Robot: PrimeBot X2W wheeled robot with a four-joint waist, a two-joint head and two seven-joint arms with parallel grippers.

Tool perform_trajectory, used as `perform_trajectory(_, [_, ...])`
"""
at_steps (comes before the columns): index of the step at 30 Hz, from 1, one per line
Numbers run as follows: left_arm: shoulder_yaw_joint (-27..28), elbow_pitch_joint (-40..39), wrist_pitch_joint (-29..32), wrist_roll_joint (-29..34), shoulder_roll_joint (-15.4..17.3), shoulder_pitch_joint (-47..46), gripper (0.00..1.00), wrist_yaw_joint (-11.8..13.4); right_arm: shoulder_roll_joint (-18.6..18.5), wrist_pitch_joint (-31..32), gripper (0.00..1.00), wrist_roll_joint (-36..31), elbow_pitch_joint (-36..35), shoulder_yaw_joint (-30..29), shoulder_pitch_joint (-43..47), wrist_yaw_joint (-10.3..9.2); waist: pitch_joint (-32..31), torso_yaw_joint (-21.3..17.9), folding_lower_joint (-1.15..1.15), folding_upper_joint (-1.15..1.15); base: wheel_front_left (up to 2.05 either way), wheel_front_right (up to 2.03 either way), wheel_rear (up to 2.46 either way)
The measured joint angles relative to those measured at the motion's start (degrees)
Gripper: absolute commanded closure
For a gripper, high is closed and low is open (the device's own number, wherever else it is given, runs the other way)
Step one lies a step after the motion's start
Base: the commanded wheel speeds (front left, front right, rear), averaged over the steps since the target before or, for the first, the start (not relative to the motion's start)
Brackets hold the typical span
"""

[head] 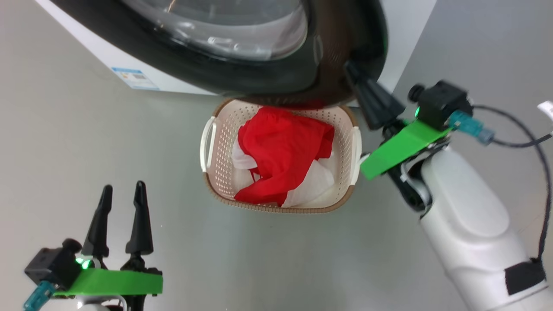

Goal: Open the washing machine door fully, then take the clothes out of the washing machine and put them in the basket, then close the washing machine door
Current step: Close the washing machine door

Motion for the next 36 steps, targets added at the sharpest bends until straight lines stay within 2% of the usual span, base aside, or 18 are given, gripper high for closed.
perform_trajectory(10, [-1.3, -0.9, -0.1, -1.2, -0.1, -2.4, 0.0, 0.0, -1.8, 0.0, 1.0, 0.0, 0.3, -4.9, -7.2, 0.0, 4.1, 1.9, 0.0, 0.0, 0.0, 0.0, 0.0])
perform_trajectory(21, [-2.1, -1.3, -0.1, -1.8, -0.2, -4.1, 0.0, 0.0, -2.0, 0.0, 1.0, -0.2, 1.0, -9.5, -11.3, 0.0, 6.7, 3.6, 0.0, 0.0, 0.0, 0.0, 0.0])
perform_trajectory(36, [-2.5, -1.2, -0.1, -1.8, -0.2, -4.4, 0.0, 0.0, -1.5, 0.0, 1.0, -2.1, 1.1, -9.4, -12.0, 0.23, 6.9, 3.7, 0.0, 0.0, 0.0, 0.0, 0.0])
